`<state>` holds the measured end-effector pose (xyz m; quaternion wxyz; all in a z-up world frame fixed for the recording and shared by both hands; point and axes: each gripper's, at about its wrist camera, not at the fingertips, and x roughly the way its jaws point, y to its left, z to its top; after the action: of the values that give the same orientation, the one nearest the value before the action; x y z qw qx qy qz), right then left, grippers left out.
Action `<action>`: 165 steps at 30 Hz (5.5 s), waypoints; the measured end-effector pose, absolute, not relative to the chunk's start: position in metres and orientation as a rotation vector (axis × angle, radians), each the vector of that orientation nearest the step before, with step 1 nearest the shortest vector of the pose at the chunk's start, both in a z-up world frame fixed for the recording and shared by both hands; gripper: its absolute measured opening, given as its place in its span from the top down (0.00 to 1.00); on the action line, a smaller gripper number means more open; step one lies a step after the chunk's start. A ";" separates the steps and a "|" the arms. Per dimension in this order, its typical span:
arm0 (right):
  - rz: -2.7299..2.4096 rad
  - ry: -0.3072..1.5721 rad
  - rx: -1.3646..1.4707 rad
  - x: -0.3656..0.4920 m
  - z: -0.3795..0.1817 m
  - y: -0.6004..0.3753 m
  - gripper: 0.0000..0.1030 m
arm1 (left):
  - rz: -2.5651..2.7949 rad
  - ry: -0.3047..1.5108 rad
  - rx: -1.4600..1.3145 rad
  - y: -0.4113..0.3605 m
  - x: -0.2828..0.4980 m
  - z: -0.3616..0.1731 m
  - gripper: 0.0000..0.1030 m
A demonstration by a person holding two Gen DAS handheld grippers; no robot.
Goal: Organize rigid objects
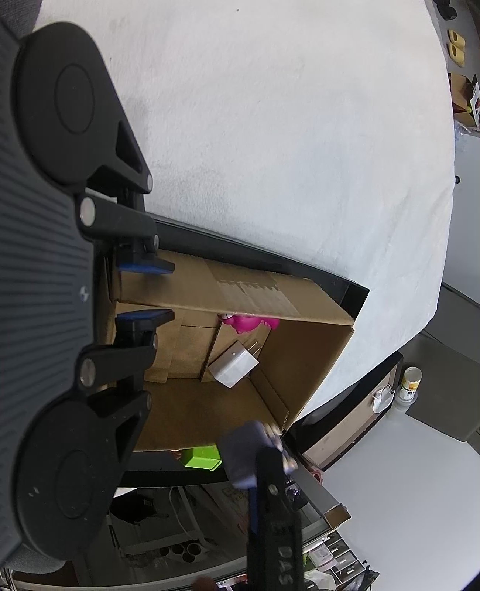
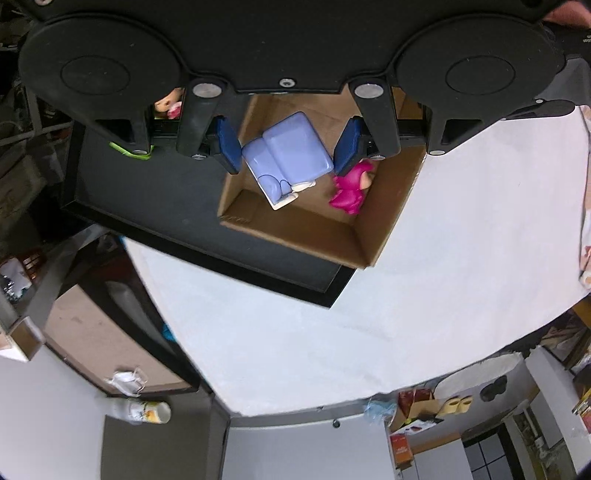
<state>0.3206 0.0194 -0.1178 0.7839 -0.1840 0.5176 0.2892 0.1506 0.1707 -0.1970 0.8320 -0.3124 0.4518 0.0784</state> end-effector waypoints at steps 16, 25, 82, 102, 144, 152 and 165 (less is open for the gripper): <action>0.586 1.210 -0.382 0.310 -0.170 0.043 0.48 | 0.149 0.955 -0.679 0.175 0.150 -0.199 0.82; 0.580 1.187 -0.373 0.306 -0.165 0.041 0.41 | 0.147 0.944 -0.676 0.174 0.151 -0.198 0.82; 0.401 1.282 -0.145 0.347 -0.204 -0.118 0.35 | 0.214 0.996 -0.581 0.158 0.163 -0.198 0.82; 0.431 1.291 -0.349 0.344 -0.247 -0.088 0.35 | 0.217 1.006 -0.564 0.155 0.166 -0.199 0.82; 0.493 1.123 -0.354 0.325 -0.142 -0.075 0.63 | 0.198 0.991 -0.556 0.154 0.159 -0.196 0.82; 0.520 1.073 -0.352 0.325 -0.118 -0.063 0.63 | 0.196 0.991 -0.555 0.154 0.159 -0.195 0.82; 0.581 1.056 -0.361 0.318 -0.109 -0.029 0.63 | 0.187 0.988 -0.571 0.157 0.158 -0.196 0.82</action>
<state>0.3175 -0.0292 -0.1086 0.8085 -0.1690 0.4940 0.2716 0.1576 0.1569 -0.1959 0.8375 -0.2697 0.4670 0.0882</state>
